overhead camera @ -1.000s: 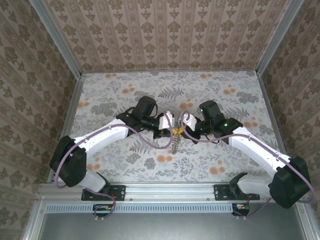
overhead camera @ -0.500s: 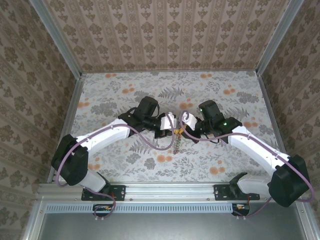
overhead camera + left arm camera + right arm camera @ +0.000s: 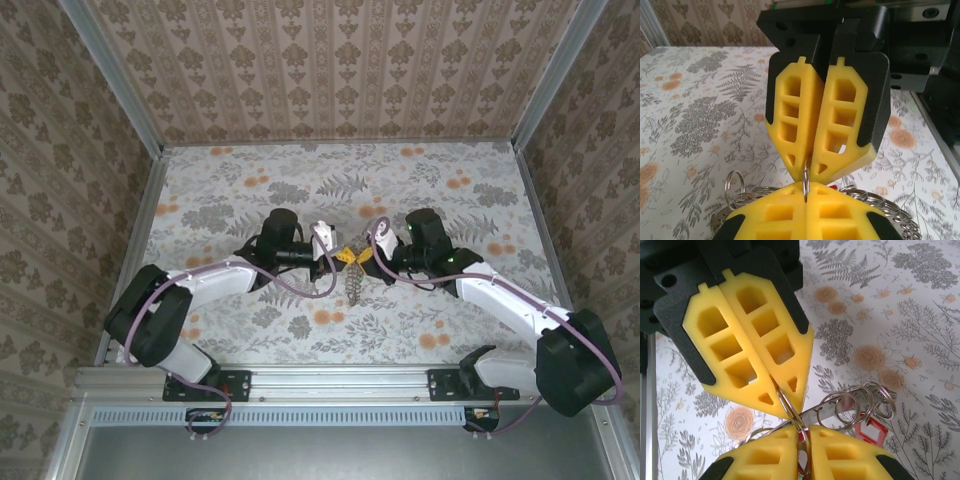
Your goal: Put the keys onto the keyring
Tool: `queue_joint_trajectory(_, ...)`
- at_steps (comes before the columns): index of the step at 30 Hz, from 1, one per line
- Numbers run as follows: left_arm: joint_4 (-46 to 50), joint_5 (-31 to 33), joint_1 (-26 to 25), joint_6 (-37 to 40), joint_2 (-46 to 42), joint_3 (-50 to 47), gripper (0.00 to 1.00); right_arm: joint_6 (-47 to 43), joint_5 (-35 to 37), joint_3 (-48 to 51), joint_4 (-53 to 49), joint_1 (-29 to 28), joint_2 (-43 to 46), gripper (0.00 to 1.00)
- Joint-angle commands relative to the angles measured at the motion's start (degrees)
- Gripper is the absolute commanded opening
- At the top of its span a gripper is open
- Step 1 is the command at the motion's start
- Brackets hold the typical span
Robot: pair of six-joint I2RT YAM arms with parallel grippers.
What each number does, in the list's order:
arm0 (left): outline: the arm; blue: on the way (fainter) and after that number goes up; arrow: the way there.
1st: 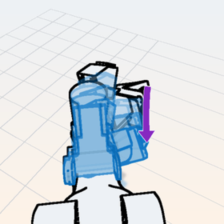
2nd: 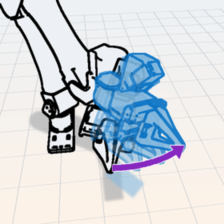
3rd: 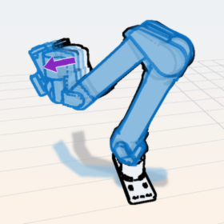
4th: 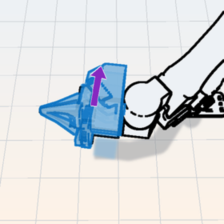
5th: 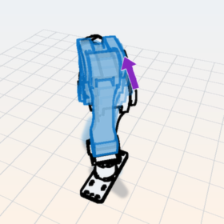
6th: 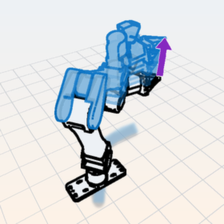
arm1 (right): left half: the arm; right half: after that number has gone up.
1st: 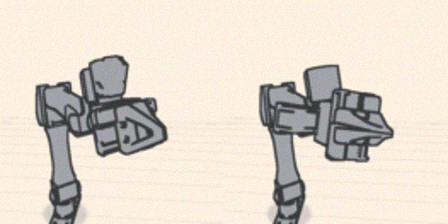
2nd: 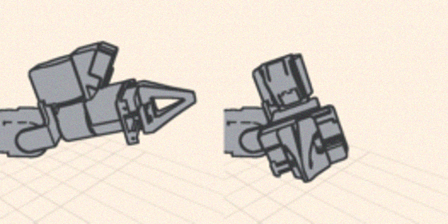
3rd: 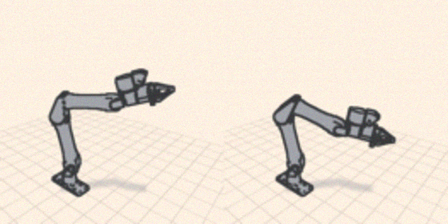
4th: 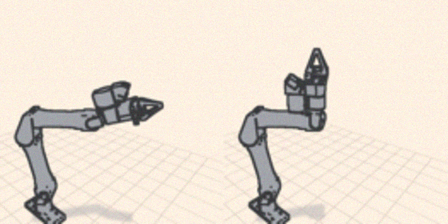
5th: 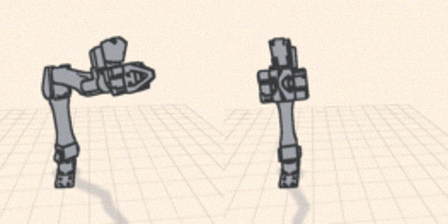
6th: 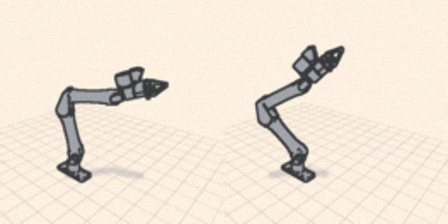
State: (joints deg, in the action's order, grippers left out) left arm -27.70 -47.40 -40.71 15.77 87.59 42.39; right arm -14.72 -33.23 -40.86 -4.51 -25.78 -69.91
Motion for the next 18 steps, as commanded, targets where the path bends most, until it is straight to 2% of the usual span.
queue_joint_trajectory(1,-16.51,-4.48,0.89,-8.32,1.03,-1.48,0.0,3.14,-2.36,2.09,3.72,0.82,0.39,0.14)
queue_joint_trajectory(4,-22.58,-4.64,1.29,-11.9,2.57,-2.68,0.0,4.39,-2.39,3.09,5.55,1.33,0.28,0.17)
queue_joint_trajectory(6,-25.61,-4.45,1.48,-13.57,3.47,-3.22,0.0,5.51,-2.36,3.59,6.65,1.48,-0.01,0.23)
queue_joint_trajectory(7,-27.08,-4.21,1.42,-14.29,3.81,-3.47,0.0,5.96,-2.89,3.75,6.97,1.57,-0.2,0.21)
queue_joint_trajectory(12,-27.58,-4.0,1.46,-14.37,4.0,-3.63,0.0,7.58,-3.05,3.77,7.54,1.73,-0.43,0.17)
queue_joint_trajectory(15,-27.93,-3.9,1.48,-14.62,3.91,-3.81,0.0,8.95,-2.28,4.1,8.64,1.79,-0.05,0.23)
queue_joint_trajectory(18,-28.19,-3.63,1.38,-14.76,3.91,-3.81,0.0,9.56,-1.19,3.23,6.97,1.78,0.16,0.24)
